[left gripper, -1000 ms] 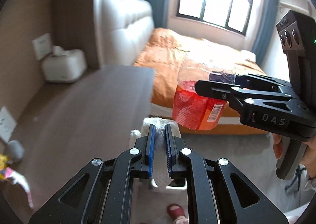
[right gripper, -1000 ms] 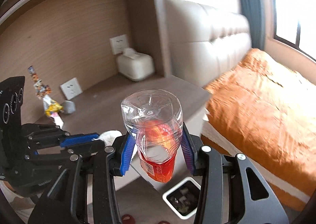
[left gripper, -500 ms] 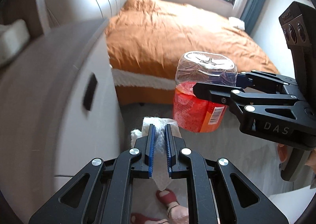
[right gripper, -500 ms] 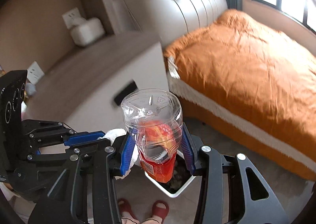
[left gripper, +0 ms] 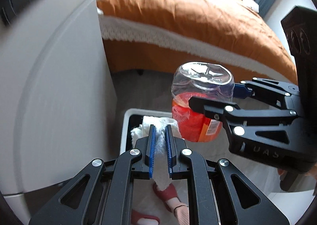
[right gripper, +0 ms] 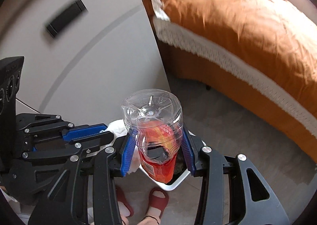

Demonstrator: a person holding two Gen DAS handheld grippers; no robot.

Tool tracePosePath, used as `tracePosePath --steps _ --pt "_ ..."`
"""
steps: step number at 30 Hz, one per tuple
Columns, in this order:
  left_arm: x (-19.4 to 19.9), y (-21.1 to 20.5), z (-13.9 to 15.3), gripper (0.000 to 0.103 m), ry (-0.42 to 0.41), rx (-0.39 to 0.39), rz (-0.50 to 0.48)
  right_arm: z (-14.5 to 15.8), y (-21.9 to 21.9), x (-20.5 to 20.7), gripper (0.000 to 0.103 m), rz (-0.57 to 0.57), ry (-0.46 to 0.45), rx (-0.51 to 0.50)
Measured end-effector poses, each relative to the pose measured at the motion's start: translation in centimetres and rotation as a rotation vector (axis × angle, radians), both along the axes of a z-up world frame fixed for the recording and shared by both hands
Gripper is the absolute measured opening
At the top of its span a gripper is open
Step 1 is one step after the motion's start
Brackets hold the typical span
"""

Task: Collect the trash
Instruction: 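Open both tools over the white bin to drop tissue and bottle, then move both tools back over the remaining trash on the desk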

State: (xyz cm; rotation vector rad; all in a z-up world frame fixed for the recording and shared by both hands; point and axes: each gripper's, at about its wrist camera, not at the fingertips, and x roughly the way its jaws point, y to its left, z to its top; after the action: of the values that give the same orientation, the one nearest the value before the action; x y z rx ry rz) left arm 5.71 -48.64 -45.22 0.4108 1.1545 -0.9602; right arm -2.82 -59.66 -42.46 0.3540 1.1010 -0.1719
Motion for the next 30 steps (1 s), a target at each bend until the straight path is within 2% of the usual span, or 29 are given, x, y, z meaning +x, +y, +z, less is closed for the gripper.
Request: tracePosePath --steps 3,4,5,6,7,12,19,22,26,30 --pt "0.1 -0.4 -3.9 0.012 0.036 0.019 -0.002 -3.5 -0.9 0.5 0.047 -0.013 0.031 0.001" --pt "0.1 -0.5 -4.9 0.022 0.037 0.026 -0.005 -4.9 -1.3 0.7 0.047 -0.007 0.048 0.027" --pt "0.0 -0.5 -6.3 0.058 0.046 0.031 -0.013 -6.1 -1.7 0.8 0.061 -0.011 0.059 0.044" --pt "-0.3 -0.5 -7.0 0.082 0.051 0.032 -0.015 -7.0 -2.0 0.8 0.086 -0.021 0.063 0.042" --pt "-0.3 -0.5 -7.7 0.098 0.053 0.033 -0.018 -7.9 -2.3 0.9 0.092 -0.023 0.073 0.053" --pt "-1.2 -0.8 -10.5 0.098 0.008 0.092 -0.065 -11.0 -2.8 0.6 0.098 -0.043 0.125 0.089" --pt "-1.7 -1.0 -10.0 0.098 -0.006 0.094 -0.055 -10.3 -1.4 0.0 0.098 -0.034 0.128 0.075" --pt "-1.9 -0.9 -8.4 0.098 -0.02 0.088 -0.055 -9.1 -1.4 0.2 0.098 -0.034 0.112 0.071" --pt "-2.0 -0.7 -5.3 0.098 -0.048 0.078 -0.05 -5.2 -1.3 0.3 0.098 -0.048 0.076 0.063" --pt "-2.0 -0.3 0.3 0.098 -0.072 0.045 -0.026 -0.2 -1.2 -0.1 0.098 -0.062 0.032 0.046"
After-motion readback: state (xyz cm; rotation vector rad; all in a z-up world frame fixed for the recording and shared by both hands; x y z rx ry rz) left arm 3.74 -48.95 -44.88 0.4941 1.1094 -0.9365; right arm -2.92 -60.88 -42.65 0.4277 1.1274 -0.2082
